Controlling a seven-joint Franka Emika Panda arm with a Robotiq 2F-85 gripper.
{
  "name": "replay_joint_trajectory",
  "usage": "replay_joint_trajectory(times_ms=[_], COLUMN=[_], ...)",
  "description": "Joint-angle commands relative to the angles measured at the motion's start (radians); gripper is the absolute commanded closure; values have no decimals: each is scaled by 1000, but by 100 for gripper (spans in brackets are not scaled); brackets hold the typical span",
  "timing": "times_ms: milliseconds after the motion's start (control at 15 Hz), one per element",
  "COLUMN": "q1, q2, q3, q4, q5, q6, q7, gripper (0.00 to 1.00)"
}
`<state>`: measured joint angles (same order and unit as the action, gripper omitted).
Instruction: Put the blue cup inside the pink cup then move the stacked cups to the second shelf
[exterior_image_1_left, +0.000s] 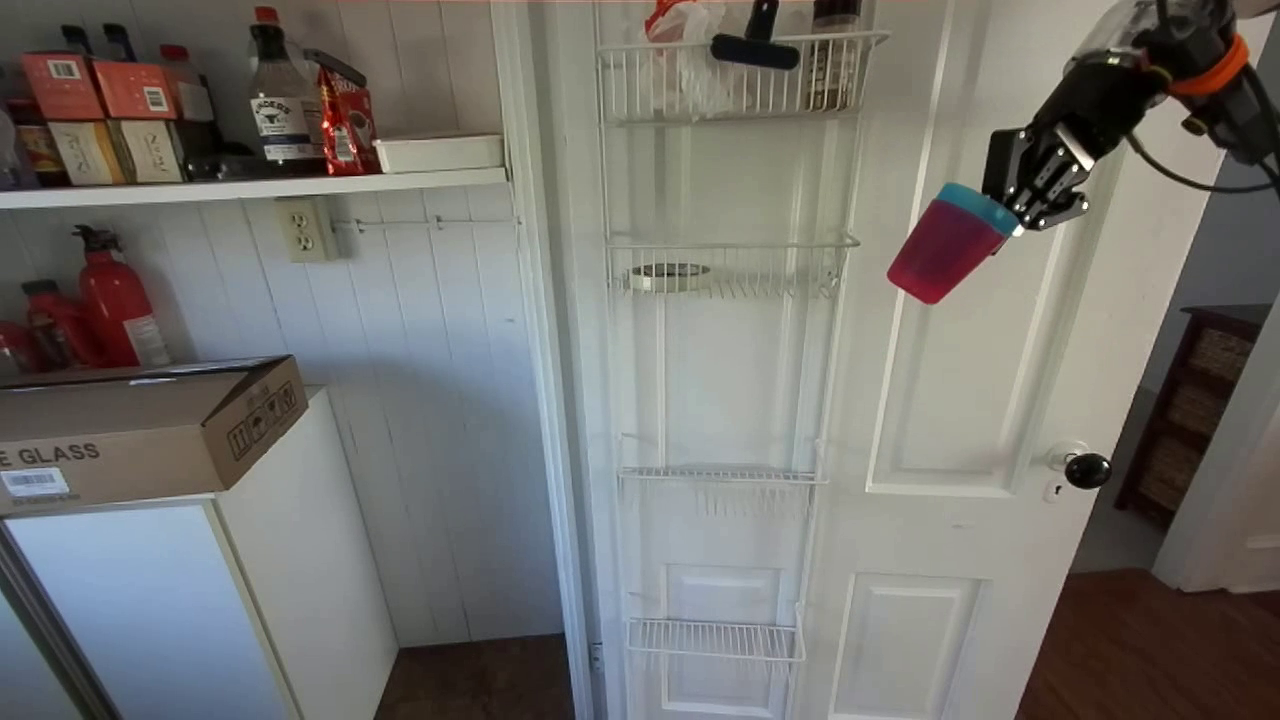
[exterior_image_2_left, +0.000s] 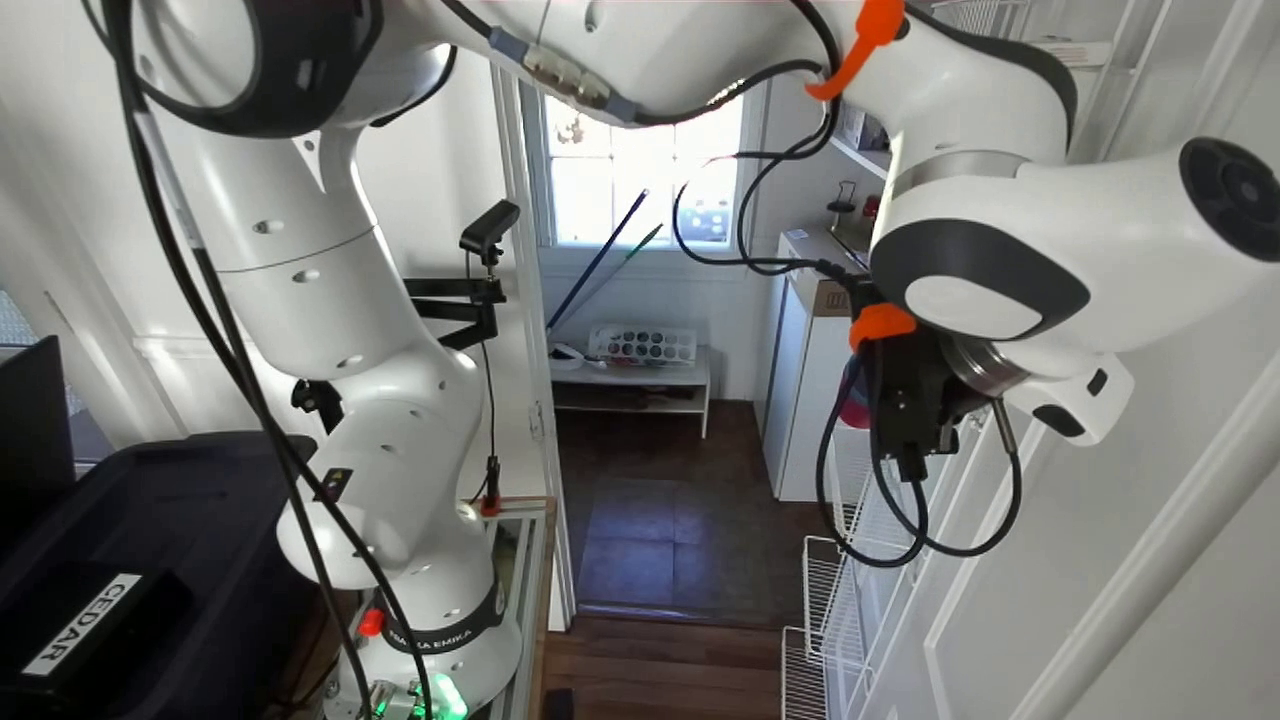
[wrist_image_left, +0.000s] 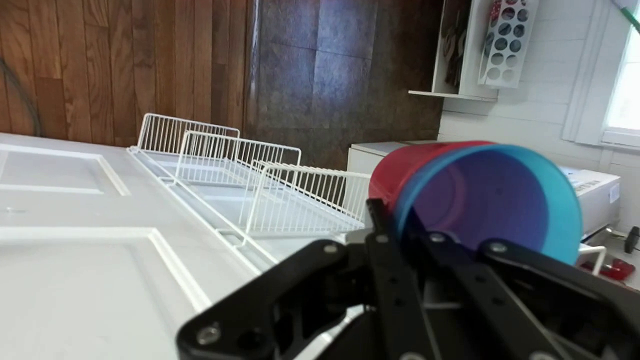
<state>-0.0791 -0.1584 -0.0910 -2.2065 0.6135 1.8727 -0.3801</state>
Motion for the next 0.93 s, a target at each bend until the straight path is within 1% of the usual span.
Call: replay_joint_trajectory(times_ms=[0,400,867], q1=[20,57,73], q2=[-41,-18,66], q3=[-7,10,39], q4=[50,145,242], q5=[19,42,-2], q6=[-34,-20,-14], q7=[-7,31,146], gripper=[98,98,98])
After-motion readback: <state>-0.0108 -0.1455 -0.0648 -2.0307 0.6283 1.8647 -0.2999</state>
